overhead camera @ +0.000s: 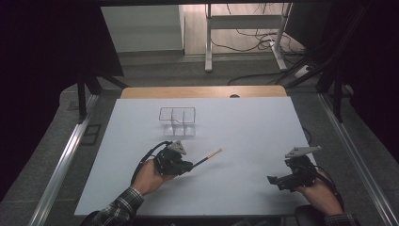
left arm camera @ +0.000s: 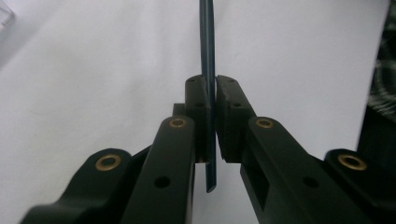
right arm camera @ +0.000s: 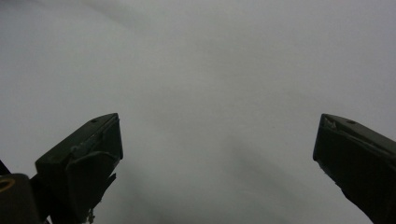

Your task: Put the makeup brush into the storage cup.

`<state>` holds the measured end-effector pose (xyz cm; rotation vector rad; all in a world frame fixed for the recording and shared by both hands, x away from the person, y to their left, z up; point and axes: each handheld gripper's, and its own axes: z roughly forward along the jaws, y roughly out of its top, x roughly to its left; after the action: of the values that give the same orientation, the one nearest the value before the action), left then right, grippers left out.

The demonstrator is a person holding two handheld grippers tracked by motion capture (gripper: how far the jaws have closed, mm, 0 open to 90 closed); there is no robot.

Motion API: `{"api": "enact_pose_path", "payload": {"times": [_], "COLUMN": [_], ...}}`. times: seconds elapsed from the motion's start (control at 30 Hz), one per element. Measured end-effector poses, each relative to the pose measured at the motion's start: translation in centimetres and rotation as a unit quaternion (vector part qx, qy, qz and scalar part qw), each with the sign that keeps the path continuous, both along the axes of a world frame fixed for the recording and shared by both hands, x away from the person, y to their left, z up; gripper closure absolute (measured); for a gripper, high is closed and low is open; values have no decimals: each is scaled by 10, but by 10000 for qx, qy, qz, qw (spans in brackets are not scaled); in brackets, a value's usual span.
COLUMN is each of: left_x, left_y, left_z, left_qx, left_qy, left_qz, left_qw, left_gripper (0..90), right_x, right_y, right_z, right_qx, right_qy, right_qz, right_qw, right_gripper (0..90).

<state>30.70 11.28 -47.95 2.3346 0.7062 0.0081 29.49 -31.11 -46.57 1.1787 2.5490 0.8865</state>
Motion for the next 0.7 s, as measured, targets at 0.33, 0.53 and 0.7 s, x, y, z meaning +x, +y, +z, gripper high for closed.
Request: {"api": "enact_pose_path", "payload": {"times": [0.33, 0.53, 0.7], "left_x": [-8, -14, -21], "left_y": [16, 26, 33], "left_z": [14, 21, 25], "left_qx": [-630, -883, -1135], "left_qy": [-117, -209, -249], "left_qz": [173, 232, 353], "left_qw": [9978, 9956, 9926], "left_gripper": [848, 848, 848], "right_x": [-1, -1, -2], "right_y": [-2, -1, -1], "right_z": [7, 8, 9], "right_qx": [317, 346, 344], "right_qy": [-284, -345, -400], "right_qz": [-47, 5, 26], "right_qw": [9991, 9988, 9986], "right_gripper": [0, 0, 0]}}
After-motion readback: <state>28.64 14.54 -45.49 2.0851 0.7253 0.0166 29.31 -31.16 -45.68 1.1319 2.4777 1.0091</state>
